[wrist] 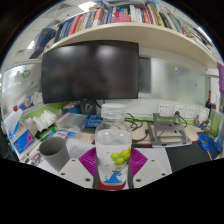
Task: Pour water
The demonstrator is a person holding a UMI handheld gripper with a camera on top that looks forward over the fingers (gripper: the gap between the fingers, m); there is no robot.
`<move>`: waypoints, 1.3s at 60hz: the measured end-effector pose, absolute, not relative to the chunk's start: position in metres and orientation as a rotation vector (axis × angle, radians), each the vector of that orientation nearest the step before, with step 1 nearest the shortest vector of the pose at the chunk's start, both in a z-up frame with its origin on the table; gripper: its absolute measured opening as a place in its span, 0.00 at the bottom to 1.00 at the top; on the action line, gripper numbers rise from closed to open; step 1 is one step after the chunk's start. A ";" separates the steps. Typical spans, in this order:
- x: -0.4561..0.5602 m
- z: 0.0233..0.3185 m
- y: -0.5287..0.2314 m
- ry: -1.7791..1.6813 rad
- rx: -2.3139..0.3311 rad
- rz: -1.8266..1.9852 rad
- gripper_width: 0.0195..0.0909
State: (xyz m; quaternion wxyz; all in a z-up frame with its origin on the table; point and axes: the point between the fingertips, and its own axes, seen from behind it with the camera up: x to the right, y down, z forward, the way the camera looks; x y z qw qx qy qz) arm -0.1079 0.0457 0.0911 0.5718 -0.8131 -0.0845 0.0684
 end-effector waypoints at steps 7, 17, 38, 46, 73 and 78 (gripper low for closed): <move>-0.110 0.072 0.043 -0.207 -1.902 0.160 0.28; -0.112 0.072 0.041 -0.230 -1.857 0.121 0.29; -0.102 0.055 0.029 -0.153 -1.969 0.048 0.68; -0.091 0.051 0.007 -0.069 -2.010 0.024 0.89; -0.094 0.159 -0.095 0.116 -2.095 -0.071 0.88; -0.095 0.174 -0.101 0.127 -2.062 -0.077 0.88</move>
